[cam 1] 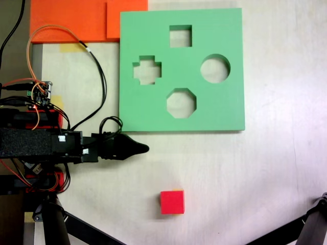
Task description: Put the square block into the corresponding hole
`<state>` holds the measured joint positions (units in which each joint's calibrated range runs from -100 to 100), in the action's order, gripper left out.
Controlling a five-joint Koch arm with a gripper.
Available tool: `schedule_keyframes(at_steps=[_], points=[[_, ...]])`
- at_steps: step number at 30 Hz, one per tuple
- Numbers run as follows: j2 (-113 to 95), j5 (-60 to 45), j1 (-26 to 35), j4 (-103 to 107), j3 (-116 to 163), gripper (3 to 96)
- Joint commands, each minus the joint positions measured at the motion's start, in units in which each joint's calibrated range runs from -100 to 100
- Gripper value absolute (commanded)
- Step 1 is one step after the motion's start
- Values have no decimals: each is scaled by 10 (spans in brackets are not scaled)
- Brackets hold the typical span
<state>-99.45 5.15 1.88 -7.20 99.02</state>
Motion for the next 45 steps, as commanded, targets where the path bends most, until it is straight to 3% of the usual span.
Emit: schedule_keyframes(at_steps=[1, 21, 31, 34, 37, 45], points=[[-5, -2, -3, 68, 10, 486], [-5, -1, -3, 68, 10, 479], [-5, 126, -79, 76, 10, 456], [-5, 178, -83, 201, -25, 456], [-5, 239, -77, 442, -192, 456], [11, 324, -55, 820, -620, 457]])
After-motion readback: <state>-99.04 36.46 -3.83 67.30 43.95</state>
